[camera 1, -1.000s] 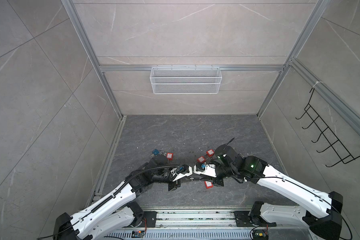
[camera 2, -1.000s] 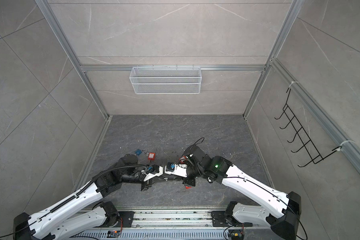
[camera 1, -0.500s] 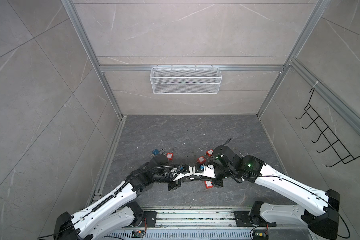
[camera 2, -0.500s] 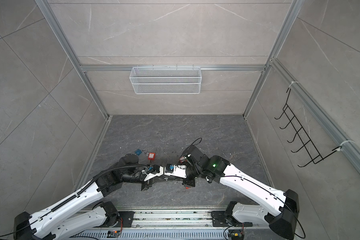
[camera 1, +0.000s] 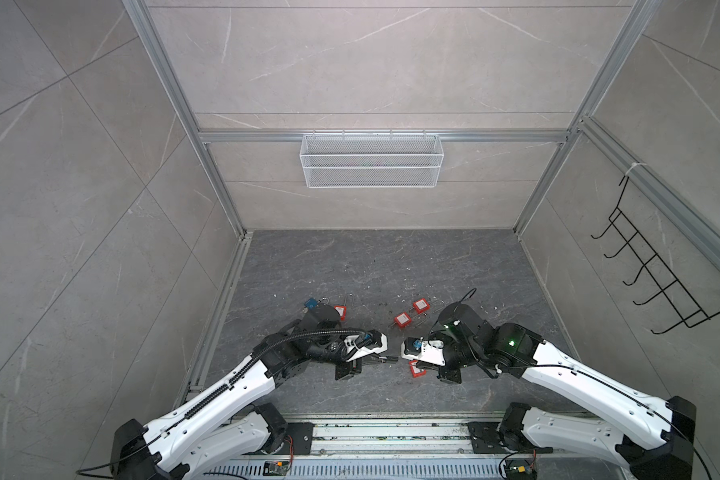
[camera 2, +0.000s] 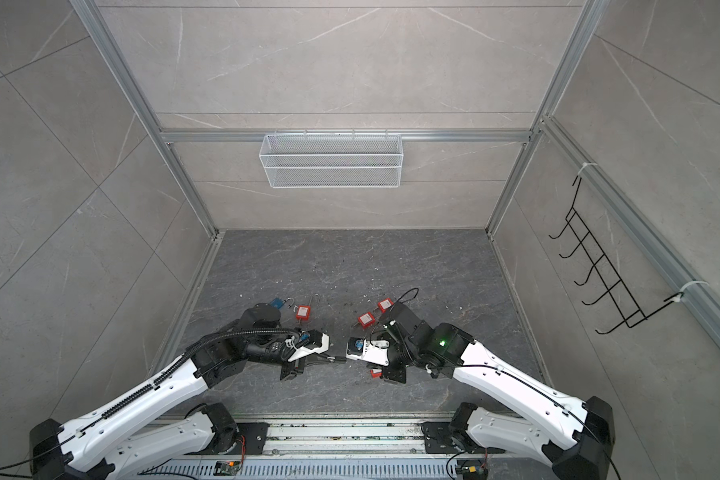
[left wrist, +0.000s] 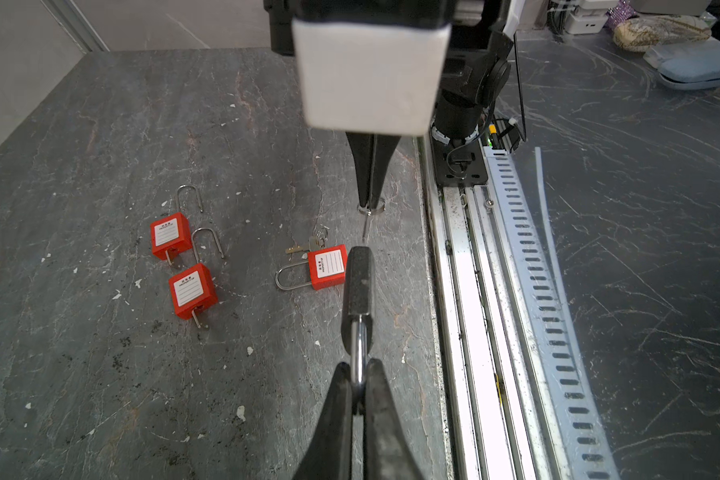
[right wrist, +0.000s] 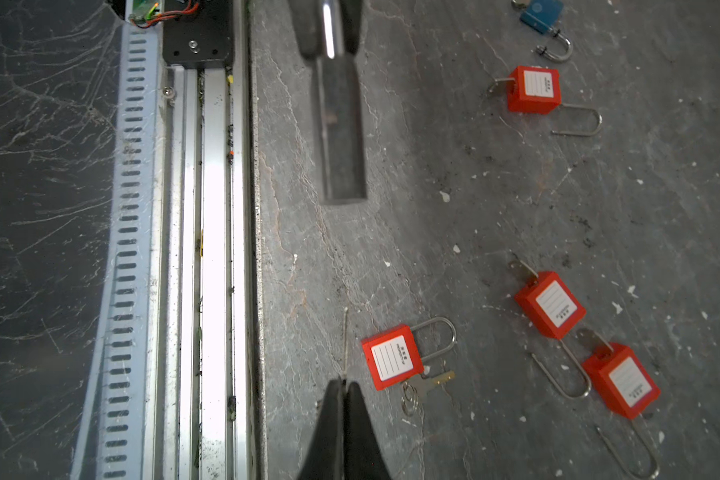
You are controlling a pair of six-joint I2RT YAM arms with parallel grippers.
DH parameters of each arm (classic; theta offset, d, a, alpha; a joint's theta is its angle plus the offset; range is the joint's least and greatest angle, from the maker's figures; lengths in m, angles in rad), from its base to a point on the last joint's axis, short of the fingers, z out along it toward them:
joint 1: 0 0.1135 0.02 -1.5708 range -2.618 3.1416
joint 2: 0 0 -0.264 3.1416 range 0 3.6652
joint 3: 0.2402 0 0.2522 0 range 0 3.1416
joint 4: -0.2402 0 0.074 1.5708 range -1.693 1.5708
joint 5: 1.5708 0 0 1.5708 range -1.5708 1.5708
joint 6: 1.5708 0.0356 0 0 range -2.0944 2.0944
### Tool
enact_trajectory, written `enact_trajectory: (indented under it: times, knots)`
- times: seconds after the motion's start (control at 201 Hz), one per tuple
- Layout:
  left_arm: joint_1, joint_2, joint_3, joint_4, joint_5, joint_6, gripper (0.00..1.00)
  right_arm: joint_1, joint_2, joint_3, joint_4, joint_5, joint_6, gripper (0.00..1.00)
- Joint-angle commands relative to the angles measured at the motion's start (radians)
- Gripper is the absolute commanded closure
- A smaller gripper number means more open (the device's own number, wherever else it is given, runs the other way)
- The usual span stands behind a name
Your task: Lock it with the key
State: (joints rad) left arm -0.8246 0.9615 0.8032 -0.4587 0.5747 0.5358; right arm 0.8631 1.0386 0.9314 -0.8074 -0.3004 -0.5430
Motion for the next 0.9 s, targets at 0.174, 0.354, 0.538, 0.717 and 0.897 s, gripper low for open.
enact_trajectory:
  times: [0.174, 0.354, 0.538, 0.717, 0.897]
  knots:
    - [0.002, 0.249, 0.208, -0.349, -0.049, 0.142, 1.00, -0.059, -0.112, -0.039, 0.048, 0.133, 0.218, 1.00]
    - [0.001, 0.423, 0.303, -0.472, -0.075, 0.178, 1.00, -0.067, -0.167, -0.061, 0.054, 0.149, 0.298, 1.00]
    - [0.001, 0.619, 0.414, -0.549, -0.074, 0.206, 1.00, -0.067, -0.204, -0.074, 0.035, 0.167, 0.347, 1.00]
    - [-0.004, 0.767, 0.500, -0.635, -0.108, 0.253, 1.00, -0.067, -0.210, -0.069, 0.040, 0.182, 0.369, 1.00]
    - [-0.004, 0.862, 0.561, -0.722, -0.126, 0.281, 1.00, -0.068, -0.154, -0.034, 0.033, 0.211, 0.430, 1.00]
